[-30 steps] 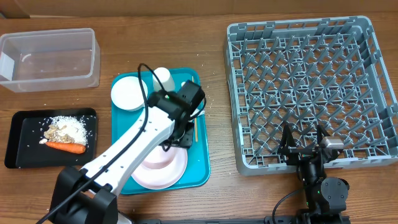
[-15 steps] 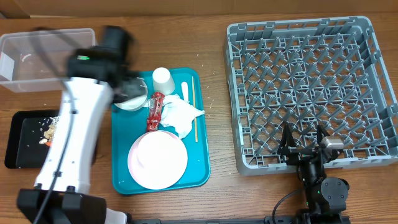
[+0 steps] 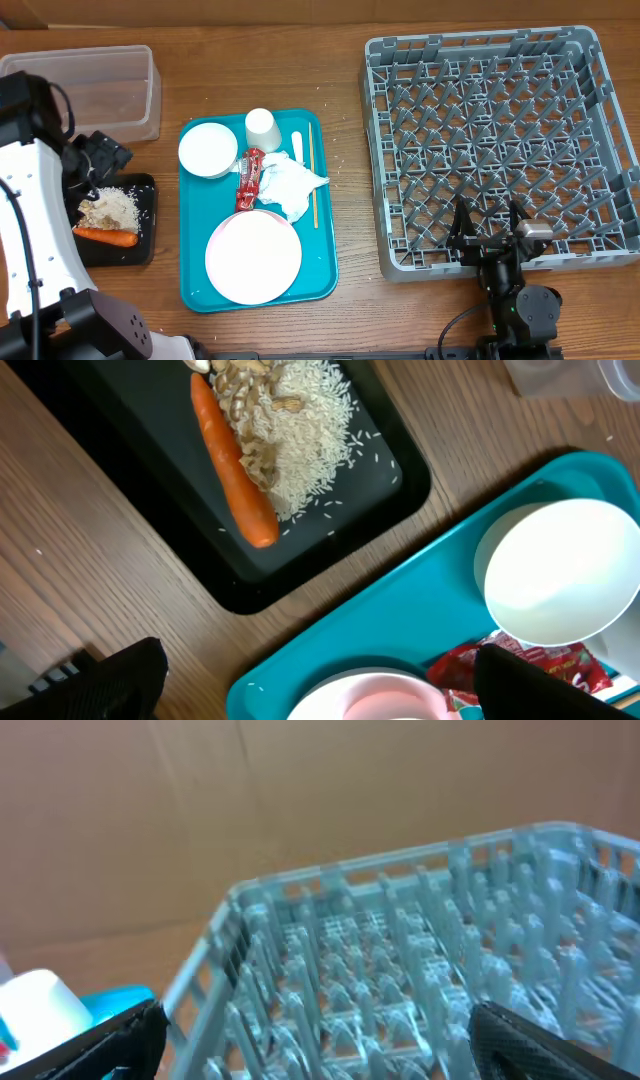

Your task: Sort waste into correct bins and load items into the dishwasher rack

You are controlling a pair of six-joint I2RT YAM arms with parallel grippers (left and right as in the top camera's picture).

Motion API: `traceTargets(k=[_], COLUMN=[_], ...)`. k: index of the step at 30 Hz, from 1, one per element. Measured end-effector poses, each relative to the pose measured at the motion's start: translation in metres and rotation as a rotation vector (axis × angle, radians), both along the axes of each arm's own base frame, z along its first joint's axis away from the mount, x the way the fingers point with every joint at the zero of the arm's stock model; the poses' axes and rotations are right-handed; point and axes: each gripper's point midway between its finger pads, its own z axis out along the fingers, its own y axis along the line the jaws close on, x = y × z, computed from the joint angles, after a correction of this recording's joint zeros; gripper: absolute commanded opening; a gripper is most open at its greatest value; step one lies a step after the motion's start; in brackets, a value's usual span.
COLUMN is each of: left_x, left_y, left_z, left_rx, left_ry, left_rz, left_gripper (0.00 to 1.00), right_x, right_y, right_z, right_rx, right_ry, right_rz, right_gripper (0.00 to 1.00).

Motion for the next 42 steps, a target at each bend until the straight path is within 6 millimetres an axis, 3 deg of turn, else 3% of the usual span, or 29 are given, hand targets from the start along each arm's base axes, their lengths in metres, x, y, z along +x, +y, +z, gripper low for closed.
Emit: traceTargets(k=[2, 8, 15, 18, 22, 26, 31, 35, 38, 41, 42], left_x=[-0.002, 0.004, 0.011, 0.016, 0.011, 0.003, -0.005, -0.009, -0.01, -0.011, -0.011], left_y=[0.0, -0.014, -0.019, -0.019, 0.002, 0.026, 0.046, 0.052, 0.054, 0.055, 0.055], left_z=[-0.003, -0.005, -0.003, -0.001, 0.001, 0.001, 0.001, 0.0, -0.001, -0.001, -0.001], left_rx=[-0.021, -0.108, -0.156, -0.205, -0.248, -0.228, -0.177, -0.142, -0.129, -0.122, -0.119], left_ry=[-0.001, -0.035, -0.078, -0.116, -0.16, -0.179, -0.179, -0.163, -0.156, -0.152, -0.151], left_rz=[0.014, 0.016, 0.044, 0.081, 0.21, 0.292, 0.346, 0.358, 0.362, 0.362, 0.363], left_gripper=[1.0, 1.0, 1.0, 1.0, 1.0, 1.0, 1.0, 1.0, 1.0, 1.0, 1.0], right_x=[-0.001, -0.015, -0.04, -0.048, -0.054, -0.054, -0.029, 0.011, 0.039, 0.059, 0.066], right_y=[0.009, 0.051, 0.069, 0.075, 0.077, 0.078, 0.09, 0.111, 0.14, 0.187, 0.21], right_z=[0.016, 0.038, 0.091, 0.101, 0.124, 0.17, 0.22, 0.234, 0.222, 0.2, 0.185], right_rx=[0.046, 0.247, 0.408, 0.431, 0.425, 0.37, 0.264, 0.218, 0.177, 0.092, 0.037], right_ry=[-0.06, -0.102, -0.261, -0.286, -0.281, -0.27, -0.174, 0.003, 0.189, 0.374, 0.454], right_rz=[0.055, 0.328, 0.515, 0.573, 0.589, 0.576, 0.604, 0.671, 0.736, 0.801, 0.815], right_gripper=[1.0, 1.0, 1.0, 1.0, 1.0, 1.0, 1.0, 1.0, 1.0, 1.0, 1.0])
